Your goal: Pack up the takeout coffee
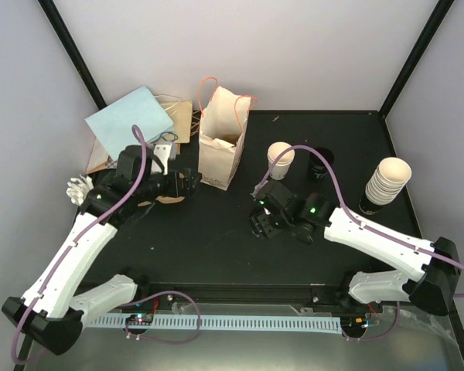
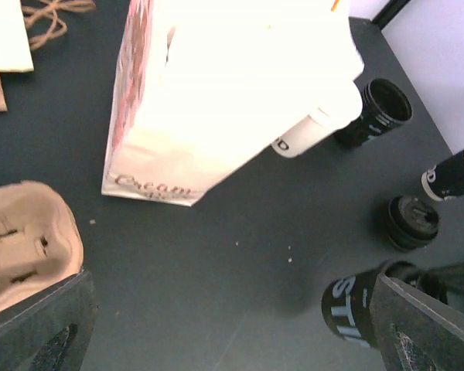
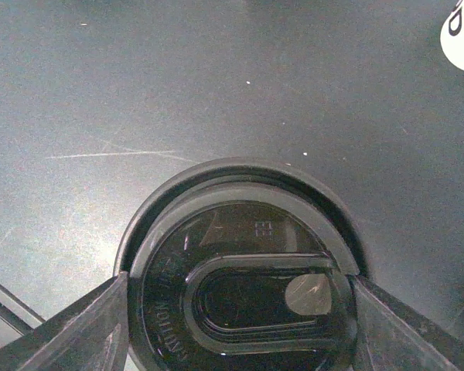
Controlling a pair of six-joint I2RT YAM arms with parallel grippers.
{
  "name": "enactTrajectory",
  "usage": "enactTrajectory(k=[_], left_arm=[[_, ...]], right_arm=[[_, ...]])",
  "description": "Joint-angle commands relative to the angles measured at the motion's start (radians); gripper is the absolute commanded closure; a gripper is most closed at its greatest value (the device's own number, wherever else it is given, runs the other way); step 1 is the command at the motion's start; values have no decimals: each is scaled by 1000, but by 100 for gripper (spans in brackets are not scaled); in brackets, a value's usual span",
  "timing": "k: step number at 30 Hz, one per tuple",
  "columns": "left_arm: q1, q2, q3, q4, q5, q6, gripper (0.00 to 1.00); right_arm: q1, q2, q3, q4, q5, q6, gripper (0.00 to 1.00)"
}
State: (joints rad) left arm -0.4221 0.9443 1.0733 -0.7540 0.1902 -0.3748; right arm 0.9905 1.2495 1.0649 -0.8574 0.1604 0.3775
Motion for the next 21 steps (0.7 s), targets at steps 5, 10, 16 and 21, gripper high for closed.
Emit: enactTrajectory(k=[5,10,16,21], left_arm=[[11,118,237,-71,-92,56,1],[19,191,361,-84,-154,58,1],[26,328,531,-152,-160,53,1],[26,433,623,-177,-136,73,1]], right_arm=[[-8,-58,-47,-4,22,26,28],[-9,-64,-51,-13,22,22,28],[-10,-60,-41,-21,30,22,28],[-13,-85,-42,-9,66,49,28]])
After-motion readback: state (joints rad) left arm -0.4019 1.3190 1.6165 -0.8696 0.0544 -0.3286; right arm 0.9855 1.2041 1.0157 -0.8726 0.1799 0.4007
